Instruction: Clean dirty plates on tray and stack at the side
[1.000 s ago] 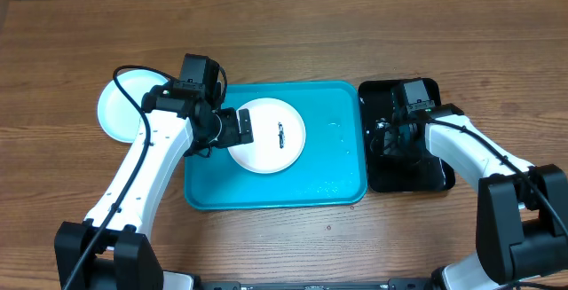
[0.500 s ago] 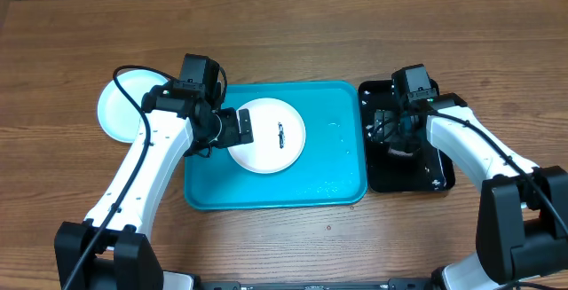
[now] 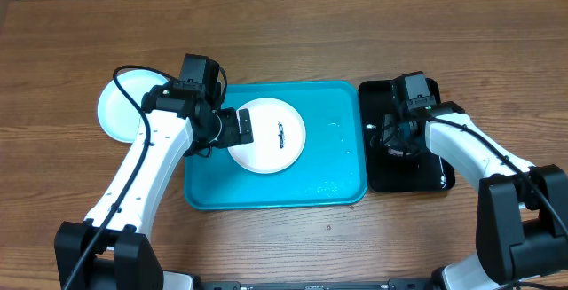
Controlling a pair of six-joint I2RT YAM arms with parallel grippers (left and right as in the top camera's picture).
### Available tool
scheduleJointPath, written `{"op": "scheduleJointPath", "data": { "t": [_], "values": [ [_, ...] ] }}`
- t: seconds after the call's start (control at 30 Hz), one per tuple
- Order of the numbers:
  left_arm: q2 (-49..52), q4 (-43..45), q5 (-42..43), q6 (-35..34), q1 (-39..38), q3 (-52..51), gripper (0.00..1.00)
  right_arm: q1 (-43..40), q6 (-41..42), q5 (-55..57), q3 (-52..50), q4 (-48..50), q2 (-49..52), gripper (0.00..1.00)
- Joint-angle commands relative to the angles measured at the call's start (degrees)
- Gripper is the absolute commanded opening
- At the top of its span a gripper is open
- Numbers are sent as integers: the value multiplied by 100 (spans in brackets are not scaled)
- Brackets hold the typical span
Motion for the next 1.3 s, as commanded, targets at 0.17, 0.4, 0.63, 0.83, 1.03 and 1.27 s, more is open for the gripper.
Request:
{"op": "scheduleJointPath", "data": {
  "t": [0.17,0.4,0.63,0.83,1.03,1.27],
  "values": [
    [20,0,24,-35,-15,-26,100,-17,566,201,-39,22,-52,63],
    [20,0,24,-35,-15,-26,100,-15,568,199,-39,20,-52,55],
    [20,0,24,-35,-15,-26,100,-15,564,197,-39,20,-52,54],
    [20,0,24,-35,-15,-26,100,-15,564,177,-39,-79,-52,46],
    [20,0,24,-35,-15,-26,100,-15,564,177,-42,-90,-52,45],
    [20,0,24,-35,-15,-26,100,-15,564,118,-42,-118,-52,57]
  ]
}}
